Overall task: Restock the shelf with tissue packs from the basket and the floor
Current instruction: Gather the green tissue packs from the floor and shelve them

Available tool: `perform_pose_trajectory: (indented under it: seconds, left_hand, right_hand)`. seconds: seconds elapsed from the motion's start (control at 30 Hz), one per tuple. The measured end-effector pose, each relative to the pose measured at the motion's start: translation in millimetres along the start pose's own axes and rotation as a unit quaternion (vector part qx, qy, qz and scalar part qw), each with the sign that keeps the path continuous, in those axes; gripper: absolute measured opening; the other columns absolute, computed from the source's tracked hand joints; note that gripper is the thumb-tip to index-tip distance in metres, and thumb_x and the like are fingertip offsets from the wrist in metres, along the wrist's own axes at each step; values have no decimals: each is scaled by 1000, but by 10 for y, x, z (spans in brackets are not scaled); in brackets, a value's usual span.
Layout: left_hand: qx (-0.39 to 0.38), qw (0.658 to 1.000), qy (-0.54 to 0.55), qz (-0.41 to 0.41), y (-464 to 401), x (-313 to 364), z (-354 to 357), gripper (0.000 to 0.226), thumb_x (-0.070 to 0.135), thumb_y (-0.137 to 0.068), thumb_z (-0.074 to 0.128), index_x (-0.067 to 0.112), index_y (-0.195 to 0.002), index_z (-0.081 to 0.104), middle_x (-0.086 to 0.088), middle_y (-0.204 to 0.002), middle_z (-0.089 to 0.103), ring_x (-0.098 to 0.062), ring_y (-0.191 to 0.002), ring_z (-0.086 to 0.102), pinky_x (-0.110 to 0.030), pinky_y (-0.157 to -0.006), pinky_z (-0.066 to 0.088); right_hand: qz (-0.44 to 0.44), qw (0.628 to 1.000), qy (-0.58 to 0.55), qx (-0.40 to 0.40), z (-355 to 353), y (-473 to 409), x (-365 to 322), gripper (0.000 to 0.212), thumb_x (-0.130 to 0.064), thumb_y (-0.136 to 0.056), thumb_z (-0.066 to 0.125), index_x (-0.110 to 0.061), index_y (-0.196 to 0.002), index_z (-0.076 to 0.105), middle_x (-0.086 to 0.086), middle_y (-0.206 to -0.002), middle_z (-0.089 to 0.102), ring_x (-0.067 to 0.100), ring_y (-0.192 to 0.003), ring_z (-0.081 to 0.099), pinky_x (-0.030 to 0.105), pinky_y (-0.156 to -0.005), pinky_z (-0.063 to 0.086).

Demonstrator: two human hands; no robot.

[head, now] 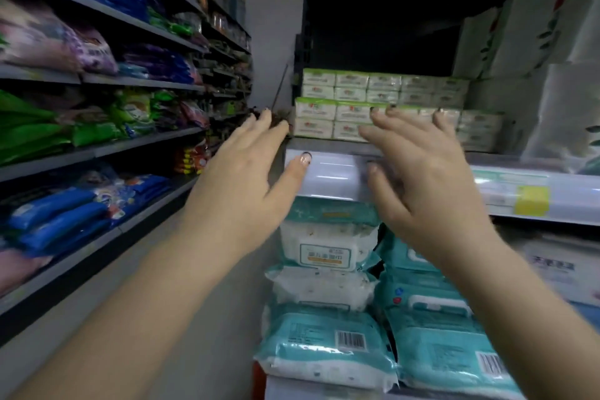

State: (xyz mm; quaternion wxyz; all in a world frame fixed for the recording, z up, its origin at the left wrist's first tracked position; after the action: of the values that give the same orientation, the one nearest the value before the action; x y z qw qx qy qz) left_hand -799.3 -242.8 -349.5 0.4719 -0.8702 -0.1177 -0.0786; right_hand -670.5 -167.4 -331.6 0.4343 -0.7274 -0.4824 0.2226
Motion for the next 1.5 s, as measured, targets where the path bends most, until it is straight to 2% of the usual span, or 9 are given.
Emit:
perform_pose_trajectory:
  seconds: [0.17, 0.27, 0.37, 0.5, 0.67, 0.87, 1.07, 1.27, 1.5]
  left_hand:
    - [2, 997, -38, -67, 931, -601, -101, 65, 62, -82, 17, 36, -142, 17, 23, -145, 2, 8, -136, 1, -2, -105, -8]
    - [-42, 979, -84, -182, 1708, -1256, -13, 69, 56, -83, 25, 20, -141, 34, 9, -148, 16, -12, -139, 21, -24, -112, 12]
    - [-127, 939, -158, -278, 2628, -1840, 92, 65, 45, -85, 33, 3, -132, 49, -16, -143, 40, -33, -128, 44, -37, -109, 29]
    - [-250, 881, -218, -337, 3814, -2316, 275, 59, 43, -85, 33, 3, -123, 54, -19, -132, 54, -34, -121, 50, -39, -100, 26]
    - [-318, 819, -245, -410, 5125, -2796, 503, 59, 38, -77, 37, 3, -117, 61, -19, -127, 58, -30, -119, 43, -39, -97, 27]
    - [-381, 730, -190, -534, 6239, -3089, 822, 58, 38, -70, 41, 1, -104, 69, -23, -113, 65, -39, -96, 67, -48, -71, 56]
    - [-319, 668, -131, -659, 7016, -3215, 901, 67, 41, -88, 35, 11, -147, 22, -15, -154, 21, -29, -139, 28, -36, -110, 29]
    - [-267, 589, -38, -761, 7414, -3232, 973, 63, 30, -92, 48, 6, -143, 23, -15, -147, 32, -27, -133, 36, -34, -104, 34]
    - [-192, 569, 34, -799, 7467, -3249, 1092, 37, 22, -84, 60, 13, -118, 50, -11, -121, 61, -28, -110, 58, -30, -83, 43]
  right_hand:
    - [-117, 984, -135, -17, 551, 421, -1013, 43, -19, -78, 44, -7, -116, 61, 13, -128, 58, 26, -126, 41, 49, -111, 17]
    - [-136, 963, -219, -75, 1060, 782, -1565, 43, -17, -74, 44, -9, -113, 62, 12, -127, 58, 25, -125, 41, 49, -111, 18]
    - [-133, 946, -244, -169, 1674, 1227, -2071, 47, -20, -72, 43, -15, -114, 62, 7, -127, 59, 22, -123, 46, 49, -111, 21]
    - [-154, 916, -238, -283, 2464, 1909, -2654, 47, -22, -69, 40, -17, -107, 68, 4, -121, 64, 21, -116, 58, 54, -100, 33]
    - [-208, 866, -218, -400, 3325, 2661, -3128, 50, -21, -49, 75, -19, -98, 70, 2, -112, 69, 19, -109, 63, 52, -92, 45]
    - [-249, 771, -185, -556, 4120, 3475, -3355, 54, -18, -88, 50, -12, -139, 35, 6, -153, 24, 19, -144, 14, 45, -116, -1]
    - [-182, 711, -139, -665, 4662, 4186, -3222, 62, -21, -89, 48, -16, -145, 23, 3, -154, 21, 19, -143, 14, 41, -119, 4]
    - [-99, 688, -135, -706, 4879, 4709, -3107, 53, -26, -90, 43, -15, -140, 31, 4, -146, 33, 21, -136, 28, 40, -115, 20]
    - [-26, 623, -144, -768, 4915, 5195, -3041, 63, -29, -87, 53, -12, -142, 28, 10, -138, 40, 27, -126, 41, 33, -100, 40]
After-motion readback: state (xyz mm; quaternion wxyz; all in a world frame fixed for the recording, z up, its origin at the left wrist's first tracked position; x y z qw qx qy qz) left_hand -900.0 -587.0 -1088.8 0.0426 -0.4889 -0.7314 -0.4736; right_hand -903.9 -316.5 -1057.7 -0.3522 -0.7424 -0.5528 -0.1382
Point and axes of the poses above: each hand's wrist, its own y-axis away from the middle knuckle, its own z-axis out of the palm, x = y × z, the point moved 10 cm from there along -y, towards the middle knuckle
